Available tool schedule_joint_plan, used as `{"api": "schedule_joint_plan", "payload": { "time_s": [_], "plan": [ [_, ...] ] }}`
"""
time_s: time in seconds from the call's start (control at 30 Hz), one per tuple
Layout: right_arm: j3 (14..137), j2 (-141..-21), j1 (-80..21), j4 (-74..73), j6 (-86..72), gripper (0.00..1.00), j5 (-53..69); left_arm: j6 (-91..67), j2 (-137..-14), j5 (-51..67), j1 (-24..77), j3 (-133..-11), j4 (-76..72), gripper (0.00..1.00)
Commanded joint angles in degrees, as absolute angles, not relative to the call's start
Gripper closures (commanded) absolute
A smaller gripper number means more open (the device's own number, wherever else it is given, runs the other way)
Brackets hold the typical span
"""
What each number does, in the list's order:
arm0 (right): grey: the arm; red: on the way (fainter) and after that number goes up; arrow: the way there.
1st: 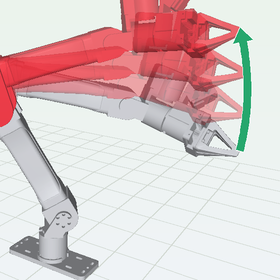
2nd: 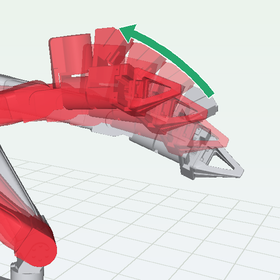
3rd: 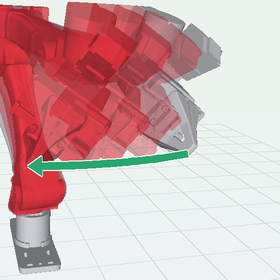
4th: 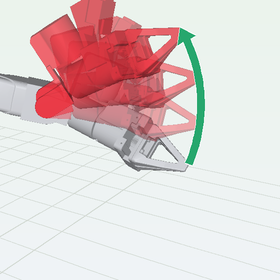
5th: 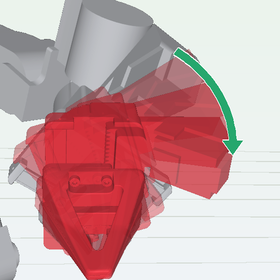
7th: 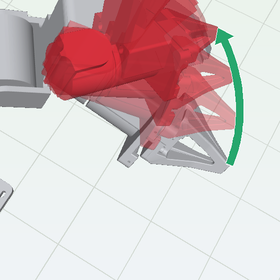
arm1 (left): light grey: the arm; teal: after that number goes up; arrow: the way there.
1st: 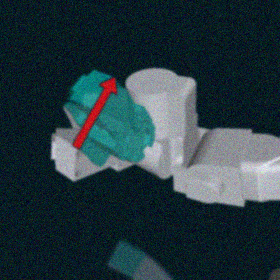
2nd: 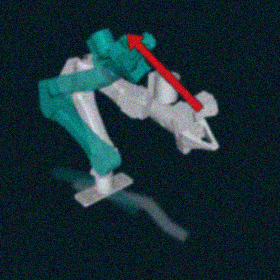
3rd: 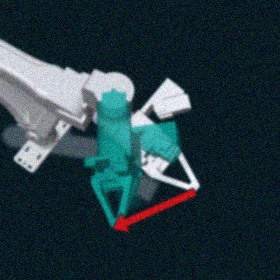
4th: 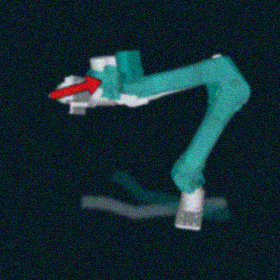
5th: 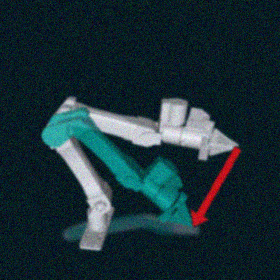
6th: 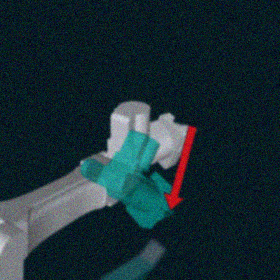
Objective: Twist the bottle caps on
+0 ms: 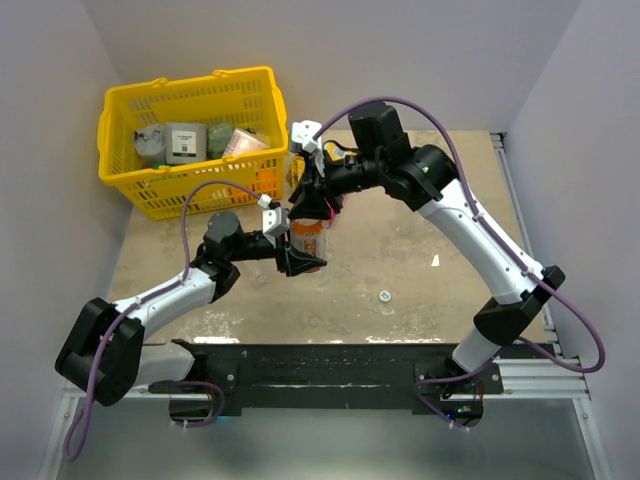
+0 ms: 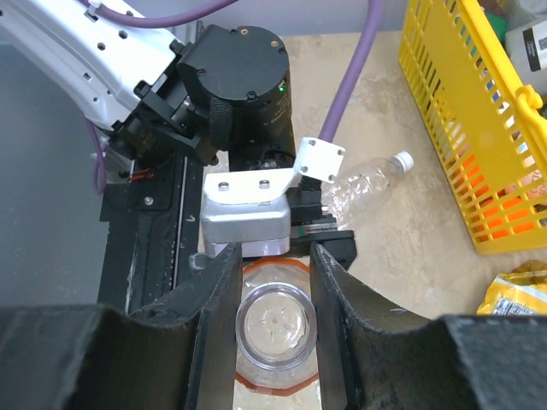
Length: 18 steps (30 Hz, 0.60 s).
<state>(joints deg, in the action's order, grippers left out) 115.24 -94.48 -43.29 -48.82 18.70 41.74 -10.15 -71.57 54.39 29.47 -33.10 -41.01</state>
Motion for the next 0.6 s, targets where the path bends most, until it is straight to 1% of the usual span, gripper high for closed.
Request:
{"api": "schedule_joint_plan", "payload": {
  "time_s": [0.0,0.07,0.1,0.13,0.17,0.2,0.27,0.3,0.33,0.37,0.4,0.43,0.47,0.53,0.57],
  "plan": [
    [114.87,-93.87,-43.95,-45.62,17.06,0.9,42.45,-8.44,-71.9,53.96,29.97,-33.58,-41.66,0.5],
    [116.44,-93.87,-43.86,-47.53,16.35,0.74,37.64,-7.65,-71.28,53.88,29.97,-32.53,-41.14,0.51],
    [119.07,-93.78,-43.77,-48.94,17.83,0.58,34.92,-7.21,-70.84,53.88,29.88,-32.35,-39.91,0.51],
    [119.79,-93.34,-43.42,-50.0,18.8,0.51,30.28,-6.16,-70.4,53.88,29.88,-31.73,-38.95,0.52],
    [120.06,-91.51,-41.42,-50.62,19.94,0.46,29.19,-5.72,-69.36,53.88,29.88,-31.29,-37.54,0.52],
    [119.36,-90.36,-39.66,-50.28,20.04,0.39,28.66,-5.28,-68.82,54.14,29.88,-30.94,-36.66,0.54],
    [115.95,-87.47,-34.22,-48.61,21.61,0.29,26.47,-3.35,-67.33,54.32,29.8,-29.71,-33.07,0.6],
    [114.45,-85.02,-33.06,-49.39,24.84,0.28,26.37,-0.29,-66.8,54.32,29.71,-29.53,-30.87,0.68],
    [112.78,-83.69,-32.7,-53.22,29.05,0.27,26.28,2.26,-66.36,54.4,29.62,-28.92,-28.67,0.75],
    [108.76,-82.54,-32.78,-56.05,38.58,0.28,27.58,4.11,-65.57,54.23,29.53,-28.66,-24.74,0.83],
    [106.11,-80.27,-32.78,-58.95,44.07,0.28,28.29,7.52,-65.22,54.05,29.36,-28.39,-23.04,0.97],
    [103.13,-79.37,-33.22,-64.54,49.52,0.28,29.0,9.56,-64.78,54.05,29.36,-27.87,-21.55,1.0],
    [97.09,-78.58,-33.48,-65.82,56.1,0.29,28.05,11.67,-64.51,54.05,29.27,-27.6,-18.57,1.0],
    [91.7,-77.26,-33.66,-69.23,61.75,0.31,27.16,14.41,-64.16,53.62,29.01,-26.64,-18.19,1.0],
    [86.71,-76.82,-33.75,-69.52,66.75,0.32,26.72,14.68,-64.07,53.61,28.92,-26.28,-18.8,1.0]
  ]
}}
